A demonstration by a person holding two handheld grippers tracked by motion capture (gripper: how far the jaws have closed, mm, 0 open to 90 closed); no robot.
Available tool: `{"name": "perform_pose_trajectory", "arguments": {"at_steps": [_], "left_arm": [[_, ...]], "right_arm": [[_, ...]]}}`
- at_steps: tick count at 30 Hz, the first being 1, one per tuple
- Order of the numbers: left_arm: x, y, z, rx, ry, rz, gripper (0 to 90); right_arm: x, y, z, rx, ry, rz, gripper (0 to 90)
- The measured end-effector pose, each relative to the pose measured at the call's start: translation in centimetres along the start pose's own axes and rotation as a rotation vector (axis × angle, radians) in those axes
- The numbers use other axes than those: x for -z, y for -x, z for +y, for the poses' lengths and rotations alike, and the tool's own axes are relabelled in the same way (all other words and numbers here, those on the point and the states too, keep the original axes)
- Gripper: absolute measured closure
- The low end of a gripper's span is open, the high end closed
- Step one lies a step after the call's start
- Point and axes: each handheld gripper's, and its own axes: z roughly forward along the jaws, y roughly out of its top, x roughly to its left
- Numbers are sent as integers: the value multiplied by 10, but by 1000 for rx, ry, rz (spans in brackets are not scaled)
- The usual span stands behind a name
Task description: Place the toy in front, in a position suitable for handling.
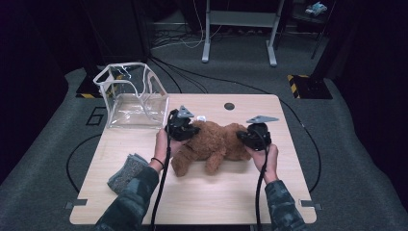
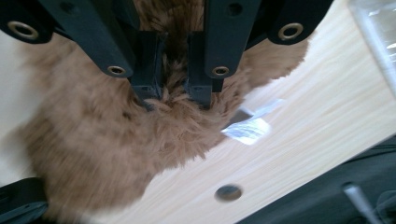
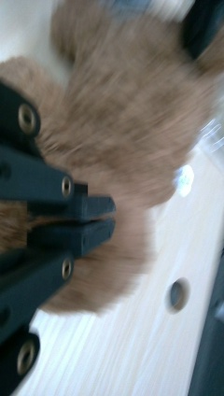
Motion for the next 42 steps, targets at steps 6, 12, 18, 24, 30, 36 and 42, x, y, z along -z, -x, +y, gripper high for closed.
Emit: {"name": "perform_pose_trajectory", "arguments": {"at_steps": [6, 12, 18, 24, 30, 36, 42], "left_arm": [[-14, -12, -11, 47, -27, 21, 781], [-16, -21, -20, 90, -36, 8, 646], [-2, -23, -30, 128, -36, 29, 332], [17, -27, -53, 158, -42, 49, 162], [39, -27, -80, 187, -23, 68, 53], [62, -28, -116, 202, -28, 94, 0], [78, -19, -150, 195, -41, 144, 0]], "right_arm": [[-12, -3, -9, -7, -22, 7, 757], [6, 10, -25, -46, -29, 27, 556], [21, 24, -59, -79, -52, 48, 281], [35, 30, -96, -75, -46, -18, 142], [38, 31, -127, -56, -65, -94, 0], [43, 40, -153, -79, -42, -109, 0], [43, 46, -167, -67, -57, -161, 0]]}}
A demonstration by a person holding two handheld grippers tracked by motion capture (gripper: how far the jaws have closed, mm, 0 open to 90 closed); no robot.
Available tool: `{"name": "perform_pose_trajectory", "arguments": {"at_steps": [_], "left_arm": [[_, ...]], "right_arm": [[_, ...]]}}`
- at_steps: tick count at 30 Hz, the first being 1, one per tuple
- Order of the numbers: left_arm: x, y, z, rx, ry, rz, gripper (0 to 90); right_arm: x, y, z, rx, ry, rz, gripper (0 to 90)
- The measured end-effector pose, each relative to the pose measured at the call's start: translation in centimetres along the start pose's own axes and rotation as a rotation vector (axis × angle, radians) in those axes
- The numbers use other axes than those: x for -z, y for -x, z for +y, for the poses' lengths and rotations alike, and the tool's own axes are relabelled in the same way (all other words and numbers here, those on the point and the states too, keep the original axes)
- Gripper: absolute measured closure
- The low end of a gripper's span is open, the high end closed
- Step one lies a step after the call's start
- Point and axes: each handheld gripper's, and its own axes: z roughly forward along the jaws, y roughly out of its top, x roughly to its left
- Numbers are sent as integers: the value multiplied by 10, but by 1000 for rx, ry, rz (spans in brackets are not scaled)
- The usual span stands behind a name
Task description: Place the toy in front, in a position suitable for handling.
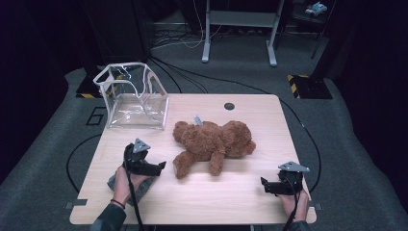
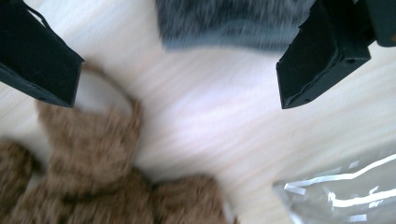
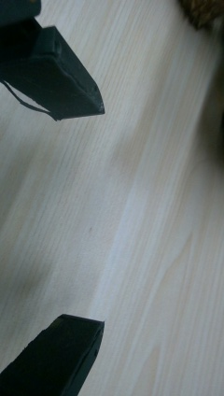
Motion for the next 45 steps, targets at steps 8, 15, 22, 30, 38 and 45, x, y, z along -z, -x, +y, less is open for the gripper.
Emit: {"name": "perform_pose_trajectory", "arguments": {"at_steps": [8, 15, 22, 30, 38, 45], "left_arm": [[5, -6, -39, 72, -58, 48, 0], [-4, -7, -66, 101, -95, 113, 28], [-10, -3, -82, 113, -18, 141, 40], [-6, -1, -85, 140, 21, 188, 166], [0, 1, -88, 167, 54, 236, 491], [1, 5, -89, 132, 52, 260, 646]], "right_arm": [[-13, -5, -9, 0, -41, -25, 0], [-14, -7, -11, -5, -27, -22, 0], [-13, -9, -12, -23, -25, -34, 0], [-18, -11, -7, -18, -26, -29, 0], [-18, -11, -7, -15, -25, -27, 0], [-18, -11, -7, -14, -26, -23, 0]]}}
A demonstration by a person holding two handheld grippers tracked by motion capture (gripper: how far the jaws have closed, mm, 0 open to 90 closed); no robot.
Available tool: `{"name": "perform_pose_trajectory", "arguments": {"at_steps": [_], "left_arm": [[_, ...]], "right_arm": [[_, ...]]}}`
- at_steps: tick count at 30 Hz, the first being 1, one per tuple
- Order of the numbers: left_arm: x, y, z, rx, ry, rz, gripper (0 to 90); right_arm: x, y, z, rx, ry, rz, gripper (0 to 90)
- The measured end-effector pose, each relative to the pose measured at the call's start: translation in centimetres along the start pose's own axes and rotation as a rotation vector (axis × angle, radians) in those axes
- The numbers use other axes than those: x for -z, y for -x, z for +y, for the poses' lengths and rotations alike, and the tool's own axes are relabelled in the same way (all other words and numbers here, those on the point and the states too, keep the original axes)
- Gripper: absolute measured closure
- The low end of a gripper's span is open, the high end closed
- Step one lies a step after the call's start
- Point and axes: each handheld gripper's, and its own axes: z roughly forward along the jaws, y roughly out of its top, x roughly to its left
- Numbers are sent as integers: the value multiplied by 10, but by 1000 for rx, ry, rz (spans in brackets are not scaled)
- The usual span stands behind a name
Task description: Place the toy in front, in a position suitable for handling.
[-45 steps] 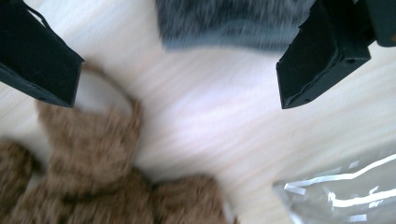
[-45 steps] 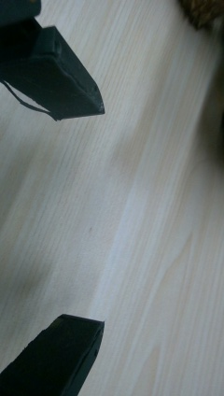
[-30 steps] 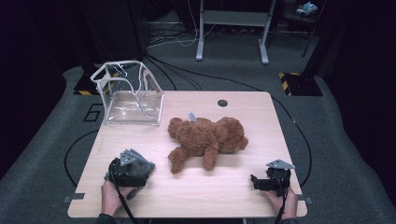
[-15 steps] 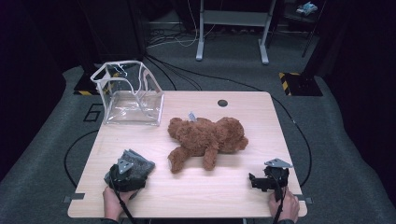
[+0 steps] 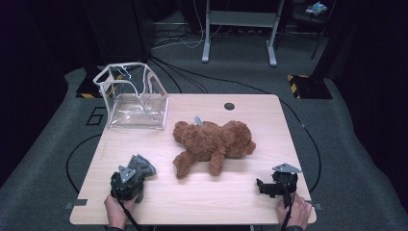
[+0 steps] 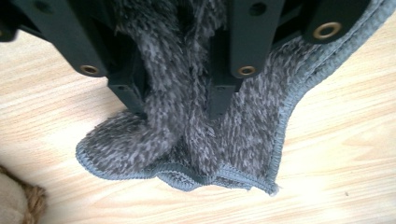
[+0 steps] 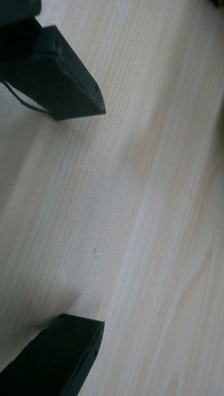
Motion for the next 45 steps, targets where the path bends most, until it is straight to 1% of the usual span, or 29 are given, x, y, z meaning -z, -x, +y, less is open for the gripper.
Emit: {"name": "perform_pose_trajectory", "arguments": {"at_steps": [1, 2, 4, 6, 7, 8, 9, 10, 11, 13, 14, 15, 18, 19, 21, 22, 23, 25, 26, 29, 30, 31, 32, 36, 38, 40, 42, 43, 45], "left_arm": [[0, 0, 0, -1, -4, -3, 650], [0, 0, 0, 4, 8, 2, 656], [0, 0, -1, 9, 11, -3, 669], [2, -2, 0, 12, 4, -11, 678], [1, -1, -1, 20, 21, -7, 680], [2, -2, -1, 22, 10, -21, 682], [3, -3, -1, 17, 12, -21, 682], [2, -3, -1, 20, 19, -23, 682], [2, -3, -1, 27, 22, -27, 682], [4, -3, 0, 19, 16, -27, 683], [5, -3, 1, 5, 6, -33, 688], [6, -2, 2, -4, 8, -34, 690], [12, 0, 8, -25, 11, -52, 694], [12, 1, 9, -26, 31, -49, 694], [16, 3, 12, -40, 23, -67, 694], [17, 5, 14, -42, 16, -67, 694], [20, 7, 16, -56, 6, -78, 694], [23, 9, 18, -63, 20, -87, 693], [27, 11, 21, -74, 17, -99, 692], [31, 15, 27, -76, 40, -116, 692], [34, 18, 30, -74, 53, -122, 692], [36, 20, 33, -87, 56, -126, 693], [38, 22, 36, -105, 55, -132, 693], [46, 34, 46, -150, 76, -158, 692], [48, 39, 50, -178, 83, -163, 692], [50, 44, 54, -189, 98, -179, 692], [50, 47, 58, -208, 99, -190, 692], [50, 50, 59, -192, 108, -203, 692], [50, 55, 61, -209, 111, -221, 692]], "right_arm": [[0, 0, 0, -1, -1, 0, 0], [0, 0, 0, -1, 0, 0, 0], [0, 1, 0, 11, 1, 8, 0], [1, 0, -1, 4, 4, 9, 0], [1, 0, -1, 3, 5, 7, 0], [1, 0, -1, 0, 5, 2, 0], [1, 0, -1, -6, 6, 0, 0], [1, -1, -1, -11, 4, -4, 0], [1, 0, -1, -6, -1, 3, 0], [1, 0, -1, 0, -5, 7, 0], [2, 0, -1, 1, -5, 7, 0], [1, 0, -1, -1, 6, 0, 0], [1, 1, -1, 6, 1, 6, 0], [1, 1, -1, 8, 0, 7, 0], [0, 1, 0, 8, 0, 7, 0], [0, 1, 0, 10, 1, 8, 0], [-1, 0, 1, 3, 2, 11, 0], [-1, 0, 1, 7, 3, 12, 0], [-1, 0, 1, 7, 3, 12, 0], [-1, 0, 1, 8, 3, 14, 0], [-1, -1, 1, 9, 3, 14, 0], [-1, 0, 1, 17, 0, 14, 0], [-1, 0, 1, 16, 0, 14, 0], [-1, 0, 1, 19, 0, 15, 0], [-1, 0, 1, 18, 0, 15, 0], [-1, 0, 1, 17, 0, 15, 0], [-1, 0, 1, 18, 1, 15, 0], [-1, 0, 1, 18, 0, 15, 0], [-1, 0, 1, 19, 0, 15, 0]]}}
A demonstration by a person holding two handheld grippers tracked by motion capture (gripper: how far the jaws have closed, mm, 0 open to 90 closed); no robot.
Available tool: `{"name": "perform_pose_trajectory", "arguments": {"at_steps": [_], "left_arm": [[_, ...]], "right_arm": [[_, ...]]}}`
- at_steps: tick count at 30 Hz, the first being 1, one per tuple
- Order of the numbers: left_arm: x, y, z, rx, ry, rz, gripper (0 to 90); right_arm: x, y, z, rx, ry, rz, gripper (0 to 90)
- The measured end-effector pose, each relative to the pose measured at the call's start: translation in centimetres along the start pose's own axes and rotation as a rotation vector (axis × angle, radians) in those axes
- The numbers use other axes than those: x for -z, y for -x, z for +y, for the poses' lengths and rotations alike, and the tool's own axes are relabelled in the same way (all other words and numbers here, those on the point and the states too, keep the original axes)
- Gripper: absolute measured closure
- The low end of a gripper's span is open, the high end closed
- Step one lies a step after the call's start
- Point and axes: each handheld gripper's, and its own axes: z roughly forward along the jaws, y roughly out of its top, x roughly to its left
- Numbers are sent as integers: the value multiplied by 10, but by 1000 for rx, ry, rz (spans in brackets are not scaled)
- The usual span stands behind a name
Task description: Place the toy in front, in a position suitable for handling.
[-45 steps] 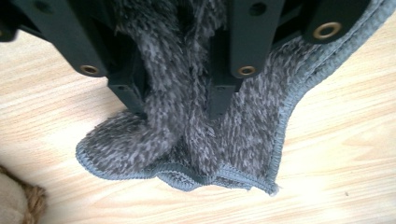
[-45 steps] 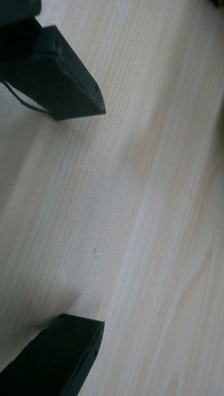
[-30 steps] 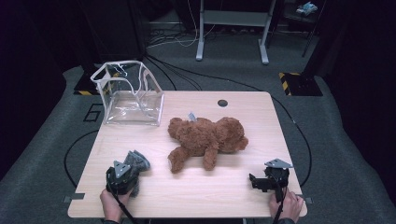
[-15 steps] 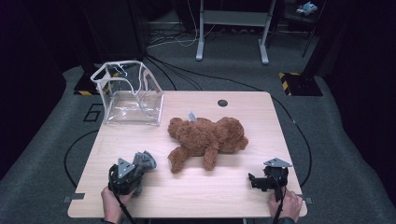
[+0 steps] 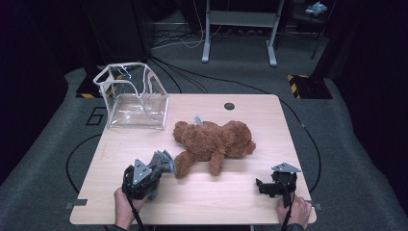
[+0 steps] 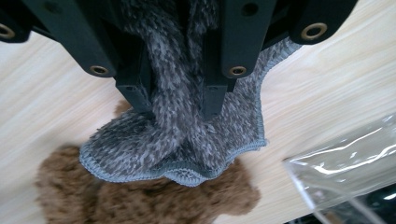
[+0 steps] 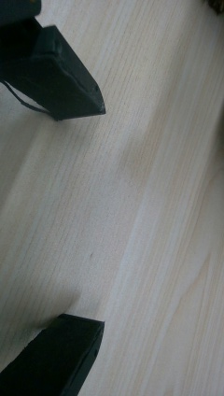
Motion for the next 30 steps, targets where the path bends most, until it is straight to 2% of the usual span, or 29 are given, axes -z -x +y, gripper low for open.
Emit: {"name": "perform_pose_trajectory", "arguments": {"at_steps": [3, 10, 15, 18, 21, 23, 24, 30], "left_arm": [[-4, 9, 5, -27, 5, -30, 692], [-15, 27, 12, -39, 13, -106, 692], [-27, 49, 16, -93, -2, -163, 690], [-35, 63, 19, -118, -11, -211, 688], [-44, 77, 20, -152, -30, -255, 682], [-52, 84, 19, -157, -44, -287, 677], [-55, 87, 19, -153, -51, -297, 675], [-76, 104, 15, -202, -112, -335, 649]], "right_arm": [[0, 0, 0, 0, 0, 0, 0], [0, 0, 0, 0, 0, 1, 0], [0, 0, 0, 1, 0, 1, 0], [0, 0, 0, 1, 0, 1, 0], [0, 0, 0, 1, 0, 1, 0], [0, 0, 0, 1, 0, 1, 0], [0, 0, 0, 1, 0, 1, 0], [0, 0, 0, 2, -1, 2, 0]]}}
